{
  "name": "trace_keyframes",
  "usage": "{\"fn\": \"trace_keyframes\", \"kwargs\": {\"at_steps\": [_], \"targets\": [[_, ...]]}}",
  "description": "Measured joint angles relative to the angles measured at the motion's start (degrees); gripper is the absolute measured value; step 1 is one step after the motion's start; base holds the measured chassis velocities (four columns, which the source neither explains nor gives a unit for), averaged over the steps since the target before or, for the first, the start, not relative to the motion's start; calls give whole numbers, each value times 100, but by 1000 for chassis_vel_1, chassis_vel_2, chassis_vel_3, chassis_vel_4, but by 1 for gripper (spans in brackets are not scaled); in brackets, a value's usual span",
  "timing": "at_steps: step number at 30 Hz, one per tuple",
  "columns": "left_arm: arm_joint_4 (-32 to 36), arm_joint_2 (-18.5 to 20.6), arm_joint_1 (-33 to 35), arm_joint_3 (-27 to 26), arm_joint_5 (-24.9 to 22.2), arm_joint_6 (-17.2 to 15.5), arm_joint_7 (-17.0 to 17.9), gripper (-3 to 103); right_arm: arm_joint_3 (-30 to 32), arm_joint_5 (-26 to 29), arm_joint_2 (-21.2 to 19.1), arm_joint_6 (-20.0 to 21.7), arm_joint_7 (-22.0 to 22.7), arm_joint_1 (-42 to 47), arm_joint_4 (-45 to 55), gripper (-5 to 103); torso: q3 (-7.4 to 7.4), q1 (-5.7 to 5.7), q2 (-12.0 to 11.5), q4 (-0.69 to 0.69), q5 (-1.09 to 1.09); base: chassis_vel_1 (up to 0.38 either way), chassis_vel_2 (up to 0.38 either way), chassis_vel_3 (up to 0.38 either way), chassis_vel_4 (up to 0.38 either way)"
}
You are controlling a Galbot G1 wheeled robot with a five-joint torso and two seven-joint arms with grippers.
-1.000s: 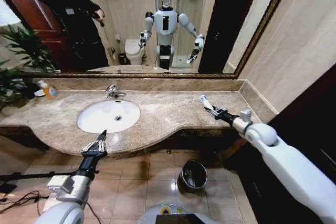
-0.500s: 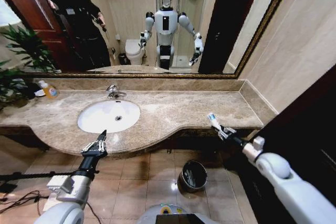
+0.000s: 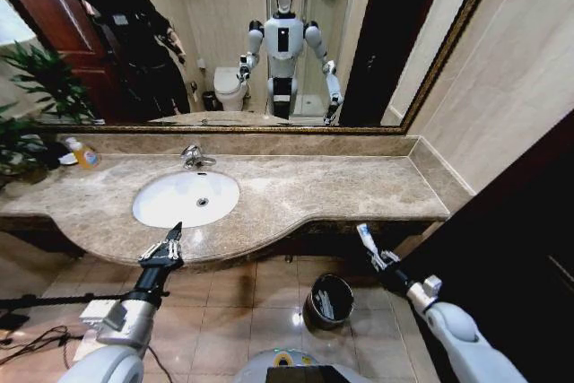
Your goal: Pick up the trash from the sink and place it in the trash bin.
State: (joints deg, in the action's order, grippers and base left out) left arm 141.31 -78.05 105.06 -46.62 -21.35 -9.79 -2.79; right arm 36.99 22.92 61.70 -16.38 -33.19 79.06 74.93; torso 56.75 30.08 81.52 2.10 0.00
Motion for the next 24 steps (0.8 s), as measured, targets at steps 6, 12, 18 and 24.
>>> {"fn": "trace_keyframes", "kwargs": {"at_steps": [6,12,18,24], "targets": [[0,0,0,0,0,0,0,0,-75,-680,465,-454,21,-613,-1442,25,0,0,0,1,-3,0,0,0,0],[0,0,0,0,0,0,0,0,-146,-1558,788,-1030,222,-1238,-2836,25,0,0,-1,0,-2,0,0,0,0],[0,0,0,0,0,0,0,0,-197,-2029,1125,-1369,169,-1692,-3737,25,0,0,-1,1,0,0,0,0,0],[0,0,0,0,0,0,0,0,-233,-2557,1288,-1534,374,-1869,-4364,25,0,1,-1,0,-1,0,0,0,0]]}}
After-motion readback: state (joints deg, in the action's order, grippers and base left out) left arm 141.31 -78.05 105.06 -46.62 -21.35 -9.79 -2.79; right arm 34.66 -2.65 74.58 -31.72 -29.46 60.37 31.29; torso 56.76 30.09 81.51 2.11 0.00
